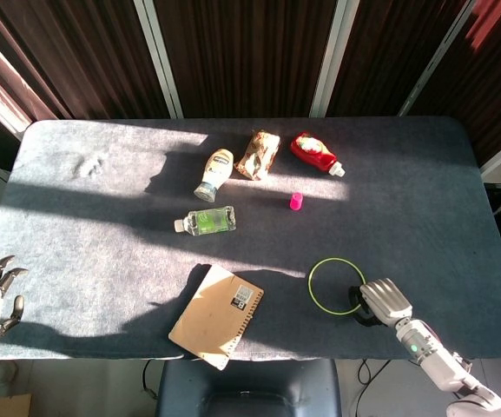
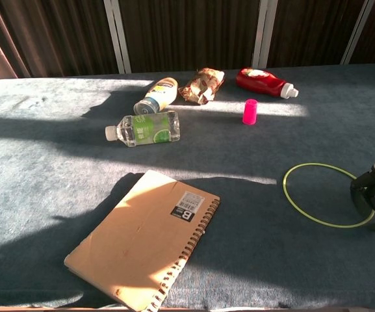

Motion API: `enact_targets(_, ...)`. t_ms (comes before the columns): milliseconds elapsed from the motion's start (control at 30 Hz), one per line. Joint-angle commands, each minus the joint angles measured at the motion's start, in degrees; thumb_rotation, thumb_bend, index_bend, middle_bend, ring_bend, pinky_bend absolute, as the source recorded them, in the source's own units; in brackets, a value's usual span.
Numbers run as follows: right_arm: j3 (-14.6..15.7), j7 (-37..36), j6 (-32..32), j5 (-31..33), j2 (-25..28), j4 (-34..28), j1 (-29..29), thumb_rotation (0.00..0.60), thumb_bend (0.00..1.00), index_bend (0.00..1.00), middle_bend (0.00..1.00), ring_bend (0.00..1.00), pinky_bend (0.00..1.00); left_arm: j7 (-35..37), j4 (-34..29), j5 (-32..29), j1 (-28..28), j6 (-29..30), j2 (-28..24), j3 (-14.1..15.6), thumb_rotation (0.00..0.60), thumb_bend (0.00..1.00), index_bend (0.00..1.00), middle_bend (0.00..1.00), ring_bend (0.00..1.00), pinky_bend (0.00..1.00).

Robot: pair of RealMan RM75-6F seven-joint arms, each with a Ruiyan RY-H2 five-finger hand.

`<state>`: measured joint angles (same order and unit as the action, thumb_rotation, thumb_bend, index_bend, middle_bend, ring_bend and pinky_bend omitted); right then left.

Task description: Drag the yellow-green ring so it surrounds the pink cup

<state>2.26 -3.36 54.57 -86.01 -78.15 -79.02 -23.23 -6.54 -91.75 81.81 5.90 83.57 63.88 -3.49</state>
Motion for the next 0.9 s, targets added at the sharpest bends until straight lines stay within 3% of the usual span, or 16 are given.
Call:
enact_targets(33,0.06,-0.14,-0.40,0.30,-0.52,0.65,-0.23,0.600,0.40,0.69,0.83,1.00,0.96,0.03,-0.04,-0.06,-0.01,-0.02,-0.02,-0.02,0.600,0.52,0.29,0.12,0.05,0.23)
enact_targets(500,1.40,-2.09,-0.46,-1.33,-1.56,3.22,-1.08,0.600,0.61,0.73,0.83,1.00,0.96,0.48,-0.02,0.02,-0.01,0.03,-0.12,-0.09,0.600,0.52,0.29,0.12,0.05,0.23)
enact_targets(700,1.42,-1.83,0.46,-1.26,-1.32,3.18,-0.88,0.600,0.63,0.85,0.84,1.00,0.96,0.35,0.01,0.09,0.01,0.01,-0.06,-0.06,0.600,0.52,0.29,0.12,0.06,0.23)
enact_targets(900,1.00,-2.01,2.37,-1.21,-0.67,2.46,-0.40,0.600,0.63,0.88,0.86,1.00,0.96,0.47,-0.11,0.06,-0.02,0.06,-0.09,-0.09,0.600,0.52,0.29,0.12,0.05,0.23)
